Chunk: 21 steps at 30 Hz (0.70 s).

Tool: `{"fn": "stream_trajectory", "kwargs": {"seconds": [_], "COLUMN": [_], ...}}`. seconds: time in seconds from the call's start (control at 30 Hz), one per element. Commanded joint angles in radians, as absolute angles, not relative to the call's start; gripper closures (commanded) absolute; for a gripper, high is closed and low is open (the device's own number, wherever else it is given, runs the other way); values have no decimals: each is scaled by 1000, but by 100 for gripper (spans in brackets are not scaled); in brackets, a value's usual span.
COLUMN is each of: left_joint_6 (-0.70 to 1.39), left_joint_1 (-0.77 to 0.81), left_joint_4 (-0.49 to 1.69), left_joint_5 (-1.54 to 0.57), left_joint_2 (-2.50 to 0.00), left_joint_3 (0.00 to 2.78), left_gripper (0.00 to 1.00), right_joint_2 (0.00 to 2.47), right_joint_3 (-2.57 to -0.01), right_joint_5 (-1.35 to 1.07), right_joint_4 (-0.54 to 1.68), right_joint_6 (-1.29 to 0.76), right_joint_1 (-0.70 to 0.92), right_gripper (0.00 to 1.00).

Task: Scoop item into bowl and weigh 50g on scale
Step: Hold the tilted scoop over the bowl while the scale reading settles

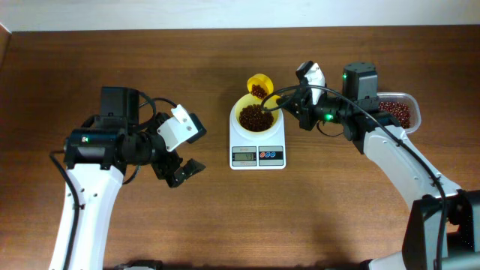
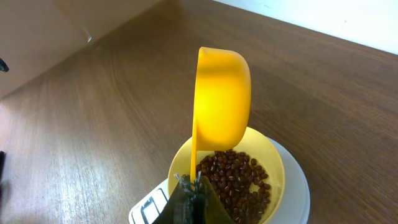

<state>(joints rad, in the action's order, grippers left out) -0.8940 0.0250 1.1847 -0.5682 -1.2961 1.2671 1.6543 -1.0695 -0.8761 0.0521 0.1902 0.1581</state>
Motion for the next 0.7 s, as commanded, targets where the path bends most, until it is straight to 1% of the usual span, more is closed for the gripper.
{"fn": "stream_trajectory", "kwargs": {"seconds": [0.0,0.67], "left_joint_6": [-884,-884], "left_joint_1": [23,23], "left_joint_4": [1183,1183], "left_joint_5": [-571,-571], "left_joint_2": [-1296,-1296], "left_joint_3": [1274,1274], "left_gripper": [1,1], "right_joint_2": [1653,1653], "right_joint_3": [-1072,-1072], "right_joint_5": [-871,-867], "right_joint_4": [52,46], "right_joint_6": [190,189], "right_joint_1": [163,163], "right_gripper": [96,96]}}
